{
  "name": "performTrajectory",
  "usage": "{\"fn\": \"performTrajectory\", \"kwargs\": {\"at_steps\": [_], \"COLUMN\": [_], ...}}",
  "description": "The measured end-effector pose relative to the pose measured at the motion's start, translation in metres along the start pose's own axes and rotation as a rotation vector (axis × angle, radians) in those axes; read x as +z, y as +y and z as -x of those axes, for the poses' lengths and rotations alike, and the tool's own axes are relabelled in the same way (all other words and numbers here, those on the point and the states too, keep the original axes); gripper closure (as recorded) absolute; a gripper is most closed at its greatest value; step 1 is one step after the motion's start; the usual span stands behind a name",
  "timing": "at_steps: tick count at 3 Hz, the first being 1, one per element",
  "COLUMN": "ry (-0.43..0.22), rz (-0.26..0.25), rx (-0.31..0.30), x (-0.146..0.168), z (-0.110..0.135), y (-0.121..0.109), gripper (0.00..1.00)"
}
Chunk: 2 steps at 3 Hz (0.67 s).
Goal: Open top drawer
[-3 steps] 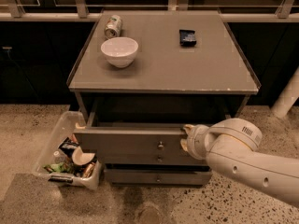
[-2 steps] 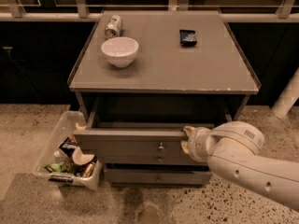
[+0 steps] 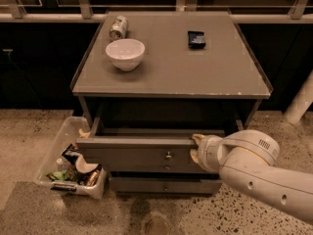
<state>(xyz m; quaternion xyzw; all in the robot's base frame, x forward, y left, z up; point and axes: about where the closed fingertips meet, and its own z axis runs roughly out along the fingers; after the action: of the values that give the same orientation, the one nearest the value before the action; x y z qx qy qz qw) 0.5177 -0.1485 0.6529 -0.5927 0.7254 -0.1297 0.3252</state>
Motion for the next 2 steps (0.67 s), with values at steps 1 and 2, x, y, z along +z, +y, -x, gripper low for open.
{"fn": "performTrajectory", "kwargs": {"at_steps": [1, 2], "ry": [0.000, -0.002], "rz": [0.000, -0.002], "rx": [0.000, 0.001], "x": [-0.0005, -0.0031], "z": [0.0002, -0.0011], "y": [-0.0004, 0.0029], "gripper": [1.00, 1.00]}}
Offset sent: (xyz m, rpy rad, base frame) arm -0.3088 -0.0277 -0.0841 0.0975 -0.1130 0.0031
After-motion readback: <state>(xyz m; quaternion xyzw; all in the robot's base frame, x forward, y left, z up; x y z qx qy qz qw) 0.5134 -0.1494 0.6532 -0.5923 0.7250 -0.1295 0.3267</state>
